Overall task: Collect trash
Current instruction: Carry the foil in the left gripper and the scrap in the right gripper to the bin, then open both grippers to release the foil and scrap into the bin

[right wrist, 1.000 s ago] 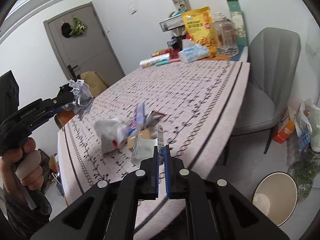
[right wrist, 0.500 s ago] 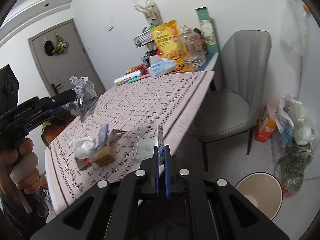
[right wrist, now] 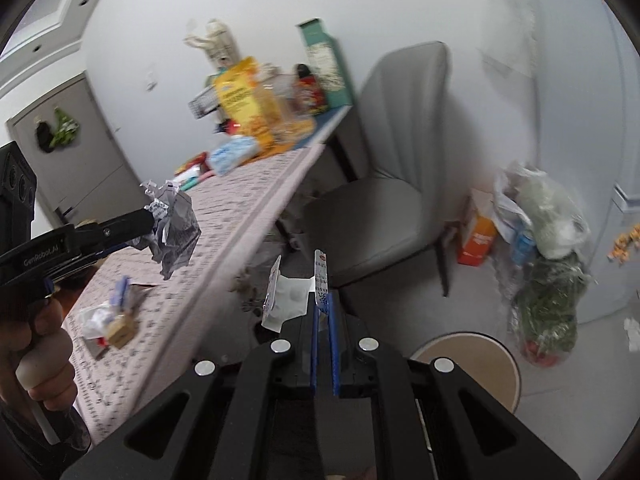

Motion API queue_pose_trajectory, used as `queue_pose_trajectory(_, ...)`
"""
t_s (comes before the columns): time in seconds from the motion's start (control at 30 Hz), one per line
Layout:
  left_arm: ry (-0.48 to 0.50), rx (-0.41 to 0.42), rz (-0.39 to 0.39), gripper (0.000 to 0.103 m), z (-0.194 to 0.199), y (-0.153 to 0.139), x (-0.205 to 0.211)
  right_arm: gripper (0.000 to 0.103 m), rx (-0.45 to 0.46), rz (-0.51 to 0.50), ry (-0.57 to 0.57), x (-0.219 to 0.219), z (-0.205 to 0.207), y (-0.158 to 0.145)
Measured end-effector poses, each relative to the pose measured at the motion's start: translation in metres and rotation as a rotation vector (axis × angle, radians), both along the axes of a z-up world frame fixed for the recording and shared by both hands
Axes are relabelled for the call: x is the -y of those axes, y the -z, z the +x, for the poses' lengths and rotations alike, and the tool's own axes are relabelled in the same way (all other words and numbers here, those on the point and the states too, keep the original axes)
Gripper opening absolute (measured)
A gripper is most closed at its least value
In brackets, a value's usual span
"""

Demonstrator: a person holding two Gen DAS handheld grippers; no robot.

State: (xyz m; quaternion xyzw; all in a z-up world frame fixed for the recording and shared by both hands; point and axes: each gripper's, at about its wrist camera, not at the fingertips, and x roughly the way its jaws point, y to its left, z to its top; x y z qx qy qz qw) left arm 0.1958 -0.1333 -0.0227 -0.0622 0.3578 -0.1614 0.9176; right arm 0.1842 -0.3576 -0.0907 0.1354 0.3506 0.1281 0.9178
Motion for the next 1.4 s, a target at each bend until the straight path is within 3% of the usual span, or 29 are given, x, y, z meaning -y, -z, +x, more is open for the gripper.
queue_pose_trajectory(0.3, 0.100, -0.122, 0.030, 0.034, 0.036, 0.047, 0.070, 0.008, -0.092, 0.013, 0.118, 0.061, 0.014, 0.051)
queue_pose_trajectory(0.43, 0.122, -0.195, 0.032, 0.034, 0.049, 0.074, 0.092, 0.010, -0.165, -0.003, 0.152, 0.079, 0.027, 0.092)
queue_pose_trajectory(0.5, 0.132, -0.223, 0.037, 0.034, 0.052, 0.086, 0.099, 0.020, -0.214, 0.012, 0.166, 0.088, 0.029, 0.113)
queue_pose_trajectory(0.53, 0.138, -0.240, 0.043, 0.034, 0.054, 0.093, 0.103, 0.040, -0.239, 0.016, 0.184, 0.095, 0.028, 0.124)
queue_pose_trajectory(0.57, 0.143, -0.252, 0.050, 0.034, 0.055, 0.099, 0.106, 0.048, -0.245, 0.007, 0.192, 0.098, 0.026, 0.129)
queue_pose_trajectory(0.67, 0.165, -0.284, 0.062, 0.034, 0.056, 0.115, 0.117, 0.048, -0.262, -0.038, 0.191, 0.109, 0.019, 0.137)
queue_pose_trajectory(0.97, 0.272, -0.373, 0.028, 0.037, 0.061, 0.151, 0.169, 0.053, -0.275, -0.011, 0.262, 0.142, -0.004, 0.139)
queue_pose_trajectory(1.03, 0.293, -0.385, 0.014, 0.040, 0.062, 0.155, 0.177, 0.054, -0.265, -0.010, 0.277, 0.147, -0.007, 0.135)
queue_pose_trajectory(1.17, 0.301, -0.393, -0.027, 0.072, 0.064, 0.155, 0.180, 0.056, -0.262, 0.001, 0.297, 0.153, -0.010, 0.132)
queue_pose_trajectory(1.23, 0.279, -0.366, -0.031, 0.077, 0.065, 0.150, 0.174, 0.058, -0.267, 0.003, 0.294, 0.152, -0.009, 0.131)
queue_pose_trajectory(1.3, 0.261, -0.353, -0.035, 0.085, 0.068, 0.145, 0.168, 0.063, -0.269, 0.006, 0.297, 0.150, -0.009, 0.130)
queue_pose_trajectory(1.37, 0.244, -0.339, -0.042, 0.086, 0.069, 0.138, 0.160, 0.080, -0.262, 0.007, 0.316, 0.148, -0.010, 0.126)
queue_pose_trajectory(1.4, 0.238, -0.332, -0.040, 0.088, 0.070, 0.136, 0.157, 0.083, -0.248, 0.005, 0.327, 0.146, -0.011, 0.122)
